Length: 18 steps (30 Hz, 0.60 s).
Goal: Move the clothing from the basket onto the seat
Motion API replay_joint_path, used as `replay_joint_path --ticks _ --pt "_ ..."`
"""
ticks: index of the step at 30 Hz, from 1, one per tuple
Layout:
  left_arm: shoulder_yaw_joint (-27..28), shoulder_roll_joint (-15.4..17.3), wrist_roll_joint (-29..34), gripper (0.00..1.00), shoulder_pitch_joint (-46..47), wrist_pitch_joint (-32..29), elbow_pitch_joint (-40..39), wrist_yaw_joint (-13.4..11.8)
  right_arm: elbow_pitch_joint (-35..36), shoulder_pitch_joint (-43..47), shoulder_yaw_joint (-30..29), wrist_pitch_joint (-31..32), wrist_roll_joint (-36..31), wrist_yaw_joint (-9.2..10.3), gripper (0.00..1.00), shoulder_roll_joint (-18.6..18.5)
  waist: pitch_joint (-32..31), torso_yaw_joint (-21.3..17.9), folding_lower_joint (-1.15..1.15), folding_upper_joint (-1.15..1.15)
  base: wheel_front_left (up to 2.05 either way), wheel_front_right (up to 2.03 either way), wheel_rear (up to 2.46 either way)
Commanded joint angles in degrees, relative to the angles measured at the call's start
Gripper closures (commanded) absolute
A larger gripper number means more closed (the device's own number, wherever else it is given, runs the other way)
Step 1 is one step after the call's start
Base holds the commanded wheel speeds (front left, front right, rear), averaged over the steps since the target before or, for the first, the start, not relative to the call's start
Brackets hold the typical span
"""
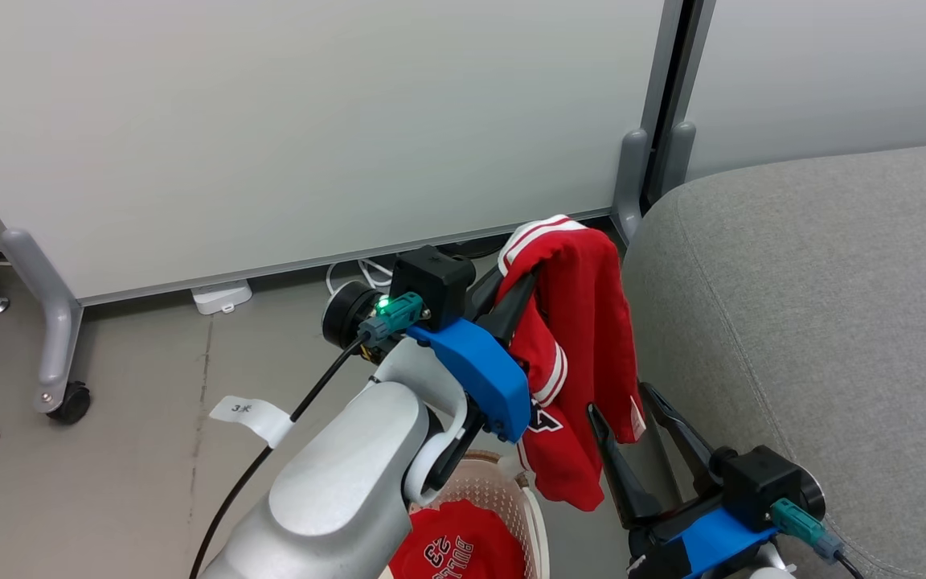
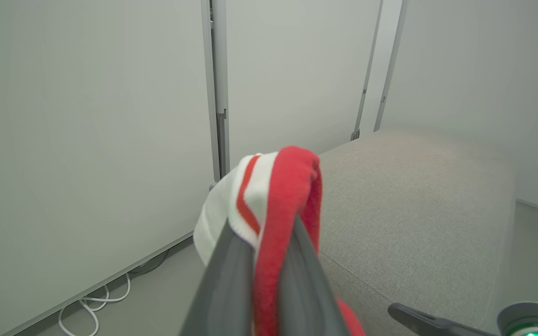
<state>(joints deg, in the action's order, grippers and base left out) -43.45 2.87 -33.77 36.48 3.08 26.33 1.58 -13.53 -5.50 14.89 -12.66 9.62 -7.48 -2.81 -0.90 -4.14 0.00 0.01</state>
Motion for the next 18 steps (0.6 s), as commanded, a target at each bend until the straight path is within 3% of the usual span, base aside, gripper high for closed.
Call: replay_joint_path --ticks 1,18 --pt "-0.45 0.04 -0.39 1.00 0.98 0.28 0.02 -0.31 0.05 0.21 -0.01 0.15 -0.30 -0.03 0.00 -0.14 0.02 -0.09 0.00 -0.01 0.00 0.00 0.00" --pt "-3.83 0.04 -3.13 1.00 2.28 1.04 0.04 -1.05 -4.95 -5.10 1.16 1.99 -1.91 -0.03 0.00 -0.14 0.75 0.68 0.00 -0.01 0.00 0.00 0.00"
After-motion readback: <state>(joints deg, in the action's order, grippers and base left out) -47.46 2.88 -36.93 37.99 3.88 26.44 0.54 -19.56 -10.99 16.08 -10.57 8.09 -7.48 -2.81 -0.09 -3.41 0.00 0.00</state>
